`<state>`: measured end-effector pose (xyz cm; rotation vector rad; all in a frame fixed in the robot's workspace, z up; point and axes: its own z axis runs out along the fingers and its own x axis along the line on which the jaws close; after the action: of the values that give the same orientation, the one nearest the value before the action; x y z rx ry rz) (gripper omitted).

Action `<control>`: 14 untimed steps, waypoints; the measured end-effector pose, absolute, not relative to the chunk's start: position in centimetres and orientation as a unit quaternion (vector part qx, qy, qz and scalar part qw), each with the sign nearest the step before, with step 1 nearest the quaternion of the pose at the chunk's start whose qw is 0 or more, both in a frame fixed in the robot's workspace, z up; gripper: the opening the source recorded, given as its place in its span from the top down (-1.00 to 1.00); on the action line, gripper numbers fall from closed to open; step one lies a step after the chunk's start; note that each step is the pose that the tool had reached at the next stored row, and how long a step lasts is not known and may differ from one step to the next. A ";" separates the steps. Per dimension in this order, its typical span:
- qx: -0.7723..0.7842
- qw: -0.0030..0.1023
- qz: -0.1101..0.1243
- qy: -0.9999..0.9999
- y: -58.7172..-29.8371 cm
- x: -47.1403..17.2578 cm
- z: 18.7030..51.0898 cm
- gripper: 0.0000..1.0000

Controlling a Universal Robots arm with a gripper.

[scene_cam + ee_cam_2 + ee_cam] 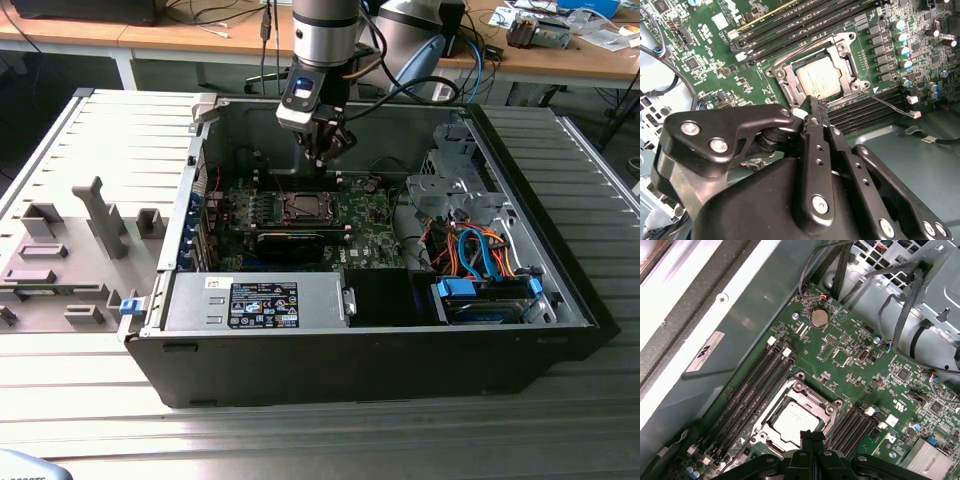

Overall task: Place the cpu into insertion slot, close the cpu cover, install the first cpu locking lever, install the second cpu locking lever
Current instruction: 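Install the first cpu locking lever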

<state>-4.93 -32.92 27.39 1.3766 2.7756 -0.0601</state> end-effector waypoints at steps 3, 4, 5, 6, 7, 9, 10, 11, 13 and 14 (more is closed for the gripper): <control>0.441 0.021 -0.019 0.897 -32.9 -4.9 27.4 0.79; 0.439 0.021 -0.019 0.898 -32.9 -4.9 27.4 0.79; 0.436 0.022 -0.019 0.899 -32.9 -4.9 27.4 0.79; 0.435 0.022 -0.019 0.900 -32.9 -4.9 27.4 0.79; 0.434 0.022 -0.019 0.900 -32.9 -4.9 27.4 0.79; 0.431 0.022 -0.019 0.902 -32.9 -4.9 27.4 0.79; 0.431 0.022 -0.019 0.902 -32.9 -4.9 27.4 0.79; 0.430 0.022 -0.019 0.902 -32.9 -4.9 27.4 0.79; 0.429 0.022 -0.019 0.903 -32.9 -4.9 27.4 0.79; 0.428 0.022 -0.019 0.903 -32.9 -4.9 27.4 0.79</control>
<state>-4.92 -32.92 27.39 1.3272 2.7988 -0.0587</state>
